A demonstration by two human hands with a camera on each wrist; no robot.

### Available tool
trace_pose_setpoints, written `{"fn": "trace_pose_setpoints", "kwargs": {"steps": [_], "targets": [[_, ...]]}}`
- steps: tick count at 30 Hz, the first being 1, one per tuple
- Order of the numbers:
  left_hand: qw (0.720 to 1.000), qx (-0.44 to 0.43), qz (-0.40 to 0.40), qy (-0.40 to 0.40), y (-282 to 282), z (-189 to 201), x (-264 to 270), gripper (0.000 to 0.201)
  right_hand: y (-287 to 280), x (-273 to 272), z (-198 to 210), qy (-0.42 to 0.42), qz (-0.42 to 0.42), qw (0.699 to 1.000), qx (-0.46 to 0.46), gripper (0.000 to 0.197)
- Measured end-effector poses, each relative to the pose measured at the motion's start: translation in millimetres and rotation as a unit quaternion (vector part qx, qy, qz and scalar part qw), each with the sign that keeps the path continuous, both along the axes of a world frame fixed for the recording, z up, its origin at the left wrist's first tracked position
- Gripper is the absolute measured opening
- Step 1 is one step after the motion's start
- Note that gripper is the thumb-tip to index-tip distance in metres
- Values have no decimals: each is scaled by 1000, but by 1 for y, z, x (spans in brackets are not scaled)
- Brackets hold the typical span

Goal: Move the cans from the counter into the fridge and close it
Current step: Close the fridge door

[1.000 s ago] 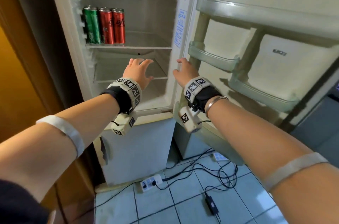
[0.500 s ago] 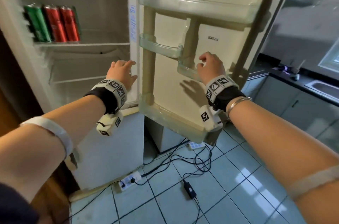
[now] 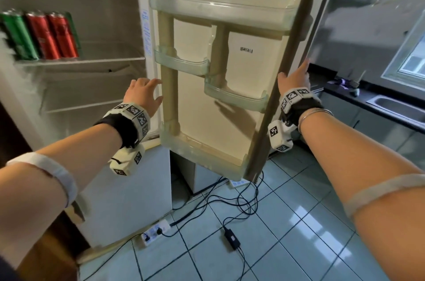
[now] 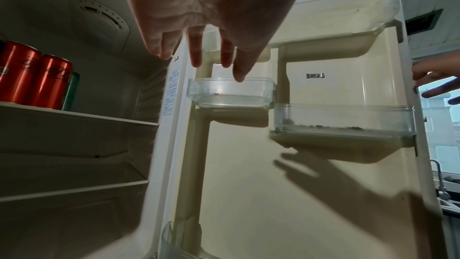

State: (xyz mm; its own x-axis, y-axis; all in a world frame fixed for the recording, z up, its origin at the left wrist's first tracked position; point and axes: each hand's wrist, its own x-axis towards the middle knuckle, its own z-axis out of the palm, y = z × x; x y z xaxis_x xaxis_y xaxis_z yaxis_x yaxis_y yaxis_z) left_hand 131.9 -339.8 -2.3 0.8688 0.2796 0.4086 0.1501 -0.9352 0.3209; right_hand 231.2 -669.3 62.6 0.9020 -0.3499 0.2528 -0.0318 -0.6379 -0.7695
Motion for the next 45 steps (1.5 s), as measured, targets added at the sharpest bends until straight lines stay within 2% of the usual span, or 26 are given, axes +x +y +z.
{"fn": "trace_pose_setpoints", "kwargs": {"steps": [4,7,12,18,23,27,30,34,38,45], "targets": [[1000,-4,10,7,2,-5,-4,48,10,3,-2,-37,8,994,103,84],[1000,-4,19,17,4,-9,-10,48,17,0,-1,-45,-11,990,133,84],[1000,-4,23,7,1,-11,-23,47,22,-18,-8,-61,-26,993,100,82],[1000,-2,17,-7,0,-13,-54,47,37,-61,-17,-125,-16,988,90,73],[1000,-9,28,-1,16,-15,-92,47,68,-105,-21,-137,-3,990,42,78],[999,-14,48,-3,35,-15,-123,46,109,-140,-25,-177,66,977,103,81],[997,-18,70,-1,50,-16,-148,46,135,-168,-29,-188,110,970,111,78],[995,-22,96,-7,66,-14,-178,44,163,-199,-31,-195,197,958,77,80],[992,-26,122,-5,85,-11,-206,45,207,-218,-35,-222,295,927,63,90],[984,-19,175,-9,116,-9,-250,45,281,-233,-38,-231,368,899,-62,98]]}}
